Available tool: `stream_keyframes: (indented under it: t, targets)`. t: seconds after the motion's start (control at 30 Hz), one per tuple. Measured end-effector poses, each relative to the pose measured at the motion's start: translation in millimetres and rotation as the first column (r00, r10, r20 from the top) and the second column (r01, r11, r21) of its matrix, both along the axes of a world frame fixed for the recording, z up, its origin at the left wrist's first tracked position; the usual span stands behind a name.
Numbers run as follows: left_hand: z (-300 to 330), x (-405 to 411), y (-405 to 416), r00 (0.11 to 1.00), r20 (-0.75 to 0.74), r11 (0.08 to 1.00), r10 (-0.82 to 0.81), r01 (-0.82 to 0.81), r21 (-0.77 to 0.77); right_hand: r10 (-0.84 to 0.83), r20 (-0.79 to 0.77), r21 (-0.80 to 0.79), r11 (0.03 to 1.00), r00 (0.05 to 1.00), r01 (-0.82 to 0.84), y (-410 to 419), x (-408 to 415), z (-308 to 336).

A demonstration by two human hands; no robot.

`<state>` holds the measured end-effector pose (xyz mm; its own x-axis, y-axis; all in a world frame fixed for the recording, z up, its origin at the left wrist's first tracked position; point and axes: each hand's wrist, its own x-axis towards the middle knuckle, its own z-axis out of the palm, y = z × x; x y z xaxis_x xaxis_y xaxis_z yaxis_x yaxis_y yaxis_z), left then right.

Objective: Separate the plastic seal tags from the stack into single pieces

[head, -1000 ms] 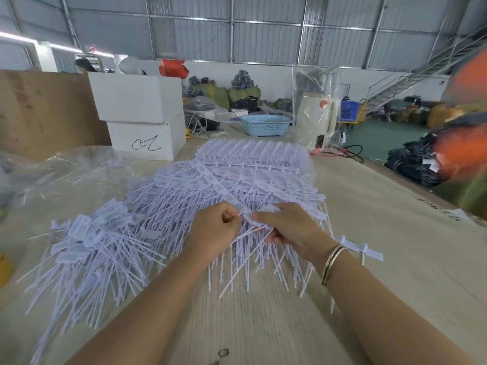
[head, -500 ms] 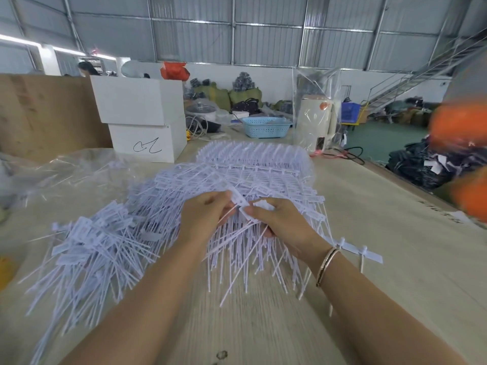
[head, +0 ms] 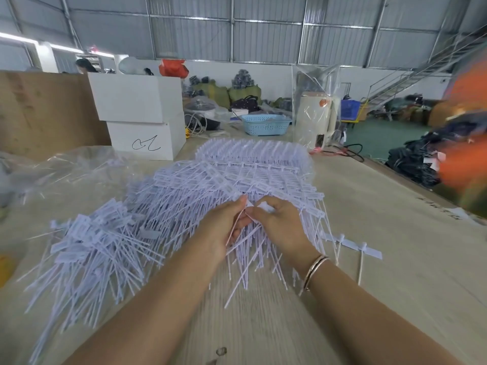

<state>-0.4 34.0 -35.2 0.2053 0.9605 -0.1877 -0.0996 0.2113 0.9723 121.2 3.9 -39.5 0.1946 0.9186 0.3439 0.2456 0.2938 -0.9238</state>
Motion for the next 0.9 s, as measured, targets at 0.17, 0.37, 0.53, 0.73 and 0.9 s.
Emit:
stream_keyframes:
  t: [0.17,0.37,0.53,0.73,0.9]
  targets:
    - [-1.9,2.1,-1.5,0.999,0.038,1.000,0.007,-0.007,-0.016,-0.039,0.054,0.102,0.994,0.998,0.033,-1.4,-0.7,-6.1]
    - [1.7,6.0,-5.1,0.992,0.123,0.998,0.029,-0.020,-0.067,-0.050,0.114,0.184,0.982,0.992,0.029,-6.3,-1.6,-3.8]
    - [9.5,0.9,-4.6,0.974,0.211,0.995,0.085,-0.073,-0.065,0.001,0.010,0.168,0.986,1.000,-0.003,-12.2,-1.9,-1.5]
    - [6.2,-0.1,-4.8,0.997,0.075,0.999,0.033,-0.032,-0.020,0.143,-0.035,-0.006,0.990,0.989,-0.144,-11.7,20.3,10.5]
    - [7.9,-4.1,-8.3,1.000,-0.008,0.998,0.030,-0.029,0.057,0.079,-0.054,-0.013,0.997,0.995,-0.080,-5.5,14.4,7.5]
